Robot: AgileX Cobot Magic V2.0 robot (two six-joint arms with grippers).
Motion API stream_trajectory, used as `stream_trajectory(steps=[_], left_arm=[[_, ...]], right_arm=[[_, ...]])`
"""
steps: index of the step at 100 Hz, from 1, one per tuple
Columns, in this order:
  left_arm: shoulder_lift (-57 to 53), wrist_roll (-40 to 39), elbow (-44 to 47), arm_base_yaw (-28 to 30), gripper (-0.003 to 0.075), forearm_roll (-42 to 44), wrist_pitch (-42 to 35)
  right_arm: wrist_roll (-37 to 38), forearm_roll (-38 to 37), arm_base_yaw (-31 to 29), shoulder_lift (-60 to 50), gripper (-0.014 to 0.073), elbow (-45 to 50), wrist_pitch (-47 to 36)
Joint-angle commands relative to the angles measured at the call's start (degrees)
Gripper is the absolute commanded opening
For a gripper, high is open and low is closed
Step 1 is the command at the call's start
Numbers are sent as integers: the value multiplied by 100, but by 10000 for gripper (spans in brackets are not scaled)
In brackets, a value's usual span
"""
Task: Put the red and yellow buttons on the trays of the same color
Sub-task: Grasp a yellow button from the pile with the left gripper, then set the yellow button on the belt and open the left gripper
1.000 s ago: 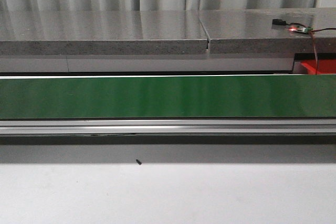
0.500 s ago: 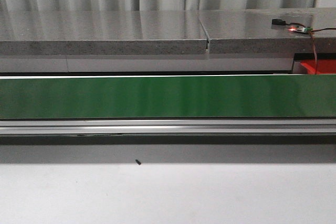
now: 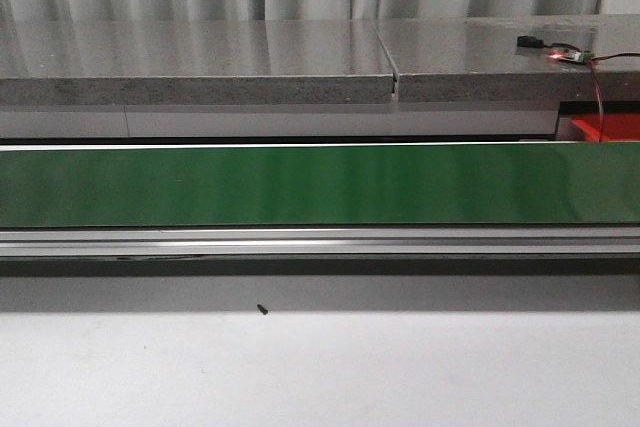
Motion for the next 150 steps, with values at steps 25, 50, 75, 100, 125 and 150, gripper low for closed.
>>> stream_trajectory(steps=[25, 50, 75, 100, 125, 150], left_arm=[[-269, 120, -152, -29, 548, -180, -175], [-269, 120, -172, -29, 548, -200, -189], [-269, -29, -172, -17, 548, -233, -687], [-103, -258, -453, 116, 548, -233, -868], [806, -497, -1422, 234, 548, -217, -108], [1536, -1138, -2079, 234, 547, -6, 24]], right_arm=[[-45, 110, 12, -19, -67, -152, -305], [-45, 110, 12, -19, -67, -152, -305], [-45, 110, 12, -19, -67, -152, -305], [-45, 110, 12, -19, -67, -152, -305], [-45, 110, 12, -19, -67, -152, -305], [-45, 110, 12, -19, -67, -152, -305]])
